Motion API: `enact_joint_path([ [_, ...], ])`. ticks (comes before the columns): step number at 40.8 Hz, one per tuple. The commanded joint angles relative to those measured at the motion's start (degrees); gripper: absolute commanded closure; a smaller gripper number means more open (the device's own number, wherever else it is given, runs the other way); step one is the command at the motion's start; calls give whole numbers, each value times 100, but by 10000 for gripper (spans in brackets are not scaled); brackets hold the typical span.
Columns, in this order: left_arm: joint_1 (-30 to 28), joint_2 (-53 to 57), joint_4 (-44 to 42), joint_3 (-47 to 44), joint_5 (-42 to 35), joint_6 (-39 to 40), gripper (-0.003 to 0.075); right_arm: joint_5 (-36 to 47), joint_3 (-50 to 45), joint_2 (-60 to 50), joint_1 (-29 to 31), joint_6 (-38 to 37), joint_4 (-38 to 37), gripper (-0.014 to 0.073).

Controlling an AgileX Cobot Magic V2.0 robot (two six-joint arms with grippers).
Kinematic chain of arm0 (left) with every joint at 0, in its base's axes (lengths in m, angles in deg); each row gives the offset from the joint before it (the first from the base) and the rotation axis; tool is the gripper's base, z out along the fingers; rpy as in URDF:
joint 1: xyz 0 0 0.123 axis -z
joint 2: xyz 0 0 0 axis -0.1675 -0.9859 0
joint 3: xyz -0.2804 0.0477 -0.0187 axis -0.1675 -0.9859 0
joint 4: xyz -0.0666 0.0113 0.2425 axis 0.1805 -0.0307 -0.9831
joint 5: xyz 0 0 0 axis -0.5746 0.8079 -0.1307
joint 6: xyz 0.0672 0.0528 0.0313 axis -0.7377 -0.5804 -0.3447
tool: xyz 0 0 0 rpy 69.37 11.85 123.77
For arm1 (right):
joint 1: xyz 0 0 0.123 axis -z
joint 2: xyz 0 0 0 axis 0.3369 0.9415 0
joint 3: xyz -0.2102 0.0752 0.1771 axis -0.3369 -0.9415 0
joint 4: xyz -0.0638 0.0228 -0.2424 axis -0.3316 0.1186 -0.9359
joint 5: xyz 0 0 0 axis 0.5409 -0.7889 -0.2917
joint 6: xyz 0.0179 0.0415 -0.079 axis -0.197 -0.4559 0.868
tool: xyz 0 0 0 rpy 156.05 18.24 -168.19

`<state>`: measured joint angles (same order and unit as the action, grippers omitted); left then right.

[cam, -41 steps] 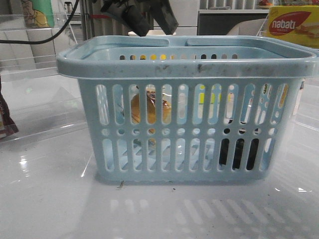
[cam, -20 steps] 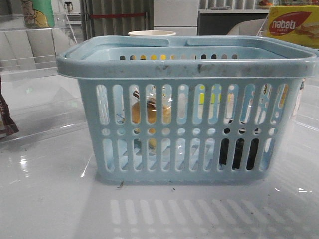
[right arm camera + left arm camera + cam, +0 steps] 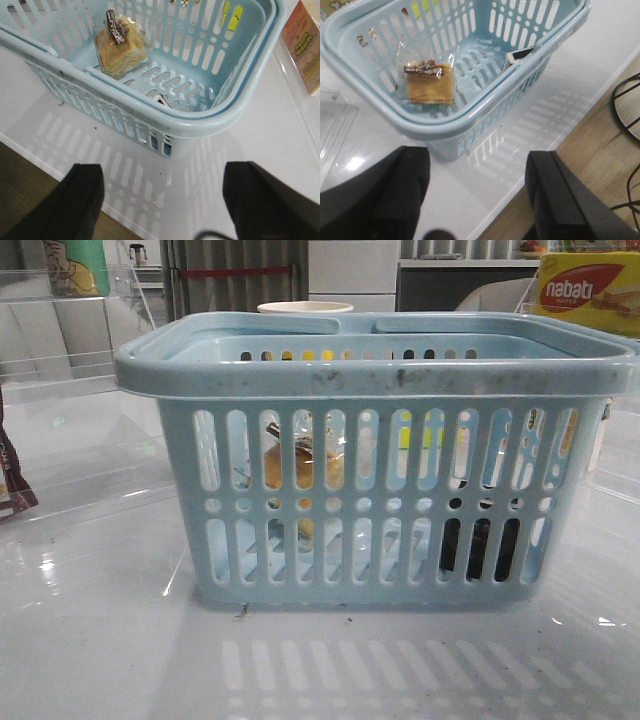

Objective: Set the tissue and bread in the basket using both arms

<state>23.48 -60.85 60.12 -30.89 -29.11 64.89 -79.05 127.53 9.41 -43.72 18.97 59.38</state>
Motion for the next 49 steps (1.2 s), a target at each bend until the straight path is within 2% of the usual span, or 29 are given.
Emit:
enact_joint_path([
  [1, 40, 485, -506, -191, -347, 666, 244, 321, 149, -15, 5, 29, -28, 1],
  [5, 40, 875, -1177, -460, -384, 1420, 244, 261, 149, -15, 17, 9, -28, 1],
  [9, 40, 1134, -1562, -607, -396, 1774, 244, 95, 149, -82, 17, -56, -28, 1],
  [14, 40, 1211, -1617, -695, -396, 1778, 244, -224, 149, -321, 17, -56, -28, 1],
  [21, 40, 1145, -1617, -698, -409, 1778, 253, -259, 149, -551, 17, -46, -116, 10],
  [25, 40, 1137, -1625, -698, -472, 1778, 316, -339, 149, -533, 17, -46, -228, 96],
  [32, 40, 1137, -1630, -698, -535, 1778, 469, -393, 149, -533, 17, -46, -228, 353],
  [39, 40, 1137, -1630, -698, -543, 1778, 598, -393, 149, -533, 17, -46, -228, 532],
  [41, 40, 1137, -1630, -698, -517, 1778, 630, -388, 149, -533, 17, -46, -228, 539],
  [49, 40, 1137, -1630, -698, -517, 1778, 628, -410, 149, -533, 17, -46, -228, 536],
])
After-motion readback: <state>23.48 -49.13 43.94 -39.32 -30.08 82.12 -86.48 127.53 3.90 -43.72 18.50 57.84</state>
